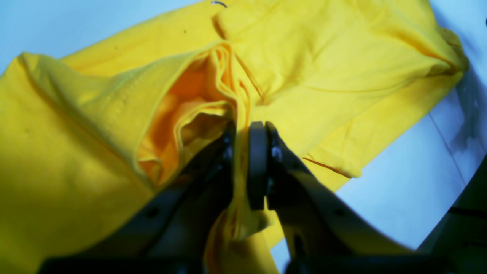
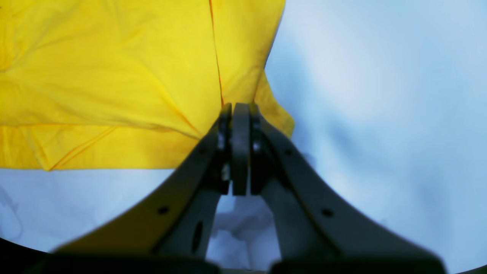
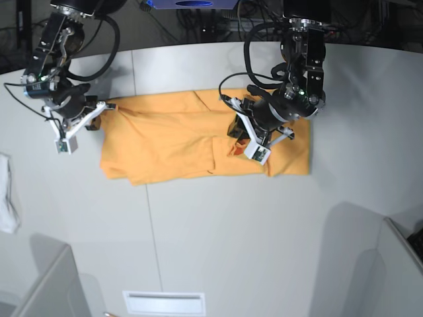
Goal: Fold the T-shirt properly
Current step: 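Fold the strip end held by the left gripper toward the middle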
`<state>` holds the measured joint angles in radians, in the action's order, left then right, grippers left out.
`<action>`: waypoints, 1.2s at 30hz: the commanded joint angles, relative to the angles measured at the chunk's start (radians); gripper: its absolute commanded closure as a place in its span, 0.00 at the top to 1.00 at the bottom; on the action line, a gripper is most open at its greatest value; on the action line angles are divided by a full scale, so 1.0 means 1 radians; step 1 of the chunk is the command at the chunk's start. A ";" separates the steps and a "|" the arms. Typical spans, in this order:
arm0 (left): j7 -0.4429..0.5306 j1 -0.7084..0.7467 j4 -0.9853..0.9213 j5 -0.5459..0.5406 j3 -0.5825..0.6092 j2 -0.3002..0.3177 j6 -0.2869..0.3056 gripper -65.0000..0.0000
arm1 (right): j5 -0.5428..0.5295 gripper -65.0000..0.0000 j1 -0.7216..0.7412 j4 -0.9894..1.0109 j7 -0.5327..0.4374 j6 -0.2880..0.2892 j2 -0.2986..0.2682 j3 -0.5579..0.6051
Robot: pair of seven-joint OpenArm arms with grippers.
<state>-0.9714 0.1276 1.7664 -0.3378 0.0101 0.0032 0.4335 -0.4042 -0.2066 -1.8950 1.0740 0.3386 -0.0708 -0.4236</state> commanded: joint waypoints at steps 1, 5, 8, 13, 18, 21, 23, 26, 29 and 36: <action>0.021 -0.013 0.008 -0.016 0.000 -0.002 0.001 0.00 | -0.011 0.00 0.008 -0.015 -0.016 0.000 -0.010 -0.005; 0.024 -0.015 0.005 -0.016 -0.002 -0.002 0.001 0.00 | -0.011 0.00 0.008 -0.015 -0.016 0.000 -0.010 -0.005; 0.025 -0.018 0.003 -0.016 -0.002 -0.004 0.001 0.00 | -0.011 0.00 0.008 -0.015 -0.016 0.000 -0.010 -0.005; 0.021 -0.061 -0.050 -0.017 0.001 -0.018 0.001 0.34 | -0.011 0.00 0.009 -0.015 -0.016 0.000 -0.010 -0.005; 0.021 -0.088 -0.118 -0.016 0.001 -0.053 0.001 0.64 | -0.011 0.00 0.006 -0.015 -0.016 0.000 -0.010 -0.005; 0.024 -0.099 -0.127 -0.008 0.049 -0.068 0.001 0.67 | -0.011 0.00 0.006 -0.015 -0.016 0.000 -0.010 -0.005; 0.025 -0.101 -0.125 -0.007 0.104 -0.070 0.001 0.67 | -0.011 0.00 0.006 -0.015 -0.016 0.000 -0.010 -0.005; 0.025 -0.125 -0.130 -0.007 0.190 -0.072 0.001 0.67 | -0.011 0.00 0.008 -0.015 -0.016 0.000 -0.010 -0.005; 0.025 -0.145 -0.139 -0.016 0.228 -0.075 0.001 0.67 | -0.011 0.00 0.009 -0.015 -0.016 0.000 -0.010 -0.005; 0.021 -0.113 -0.027 -0.014 0.193 -0.067 0.001 0.66 | -0.011 0.00 0.008 -0.015 -0.016 0.000 -0.010 -0.005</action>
<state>-0.9661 0.0170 1.7214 -0.3470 0.2085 -0.0685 0.4351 -0.4038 -0.2092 -1.8950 1.0744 0.3386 -0.0708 -0.4240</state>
